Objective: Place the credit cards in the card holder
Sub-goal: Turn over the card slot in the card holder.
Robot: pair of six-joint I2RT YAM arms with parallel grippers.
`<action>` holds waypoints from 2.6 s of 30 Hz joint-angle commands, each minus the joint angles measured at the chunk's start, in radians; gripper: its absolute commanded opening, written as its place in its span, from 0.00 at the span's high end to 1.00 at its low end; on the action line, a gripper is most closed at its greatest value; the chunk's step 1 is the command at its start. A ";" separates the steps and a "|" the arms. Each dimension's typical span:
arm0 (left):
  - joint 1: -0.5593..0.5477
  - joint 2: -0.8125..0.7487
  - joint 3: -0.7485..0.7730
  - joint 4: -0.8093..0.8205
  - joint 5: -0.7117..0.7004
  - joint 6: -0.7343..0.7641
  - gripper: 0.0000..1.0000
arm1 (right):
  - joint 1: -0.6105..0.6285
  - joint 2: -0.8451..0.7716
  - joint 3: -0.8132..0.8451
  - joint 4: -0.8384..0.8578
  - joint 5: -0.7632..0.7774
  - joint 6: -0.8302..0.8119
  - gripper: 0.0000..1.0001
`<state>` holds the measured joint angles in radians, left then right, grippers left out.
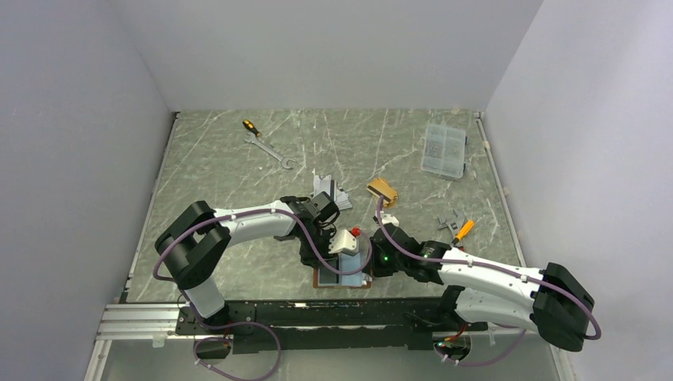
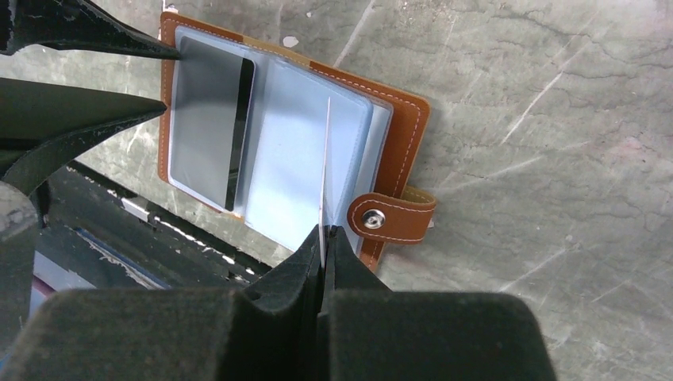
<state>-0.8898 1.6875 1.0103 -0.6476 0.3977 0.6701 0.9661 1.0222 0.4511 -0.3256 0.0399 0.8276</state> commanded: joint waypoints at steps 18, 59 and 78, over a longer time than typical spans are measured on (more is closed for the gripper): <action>-0.003 0.017 0.020 -0.009 -0.016 0.022 0.61 | -0.035 0.007 -0.084 0.188 -0.068 0.073 1.00; -0.005 0.027 0.056 -0.040 -0.015 0.026 0.66 | -0.269 -0.059 -0.226 0.446 -0.403 0.092 1.00; -0.005 0.029 0.059 -0.052 -0.013 0.029 0.68 | -0.308 -0.163 -0.261 0.289 -0.364 0.057 1.00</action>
<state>-0.8909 1.7111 1.0431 -0.6773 0.3855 0.6804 0.6598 0.8612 0.2001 -0.0158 -0.3321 0.8997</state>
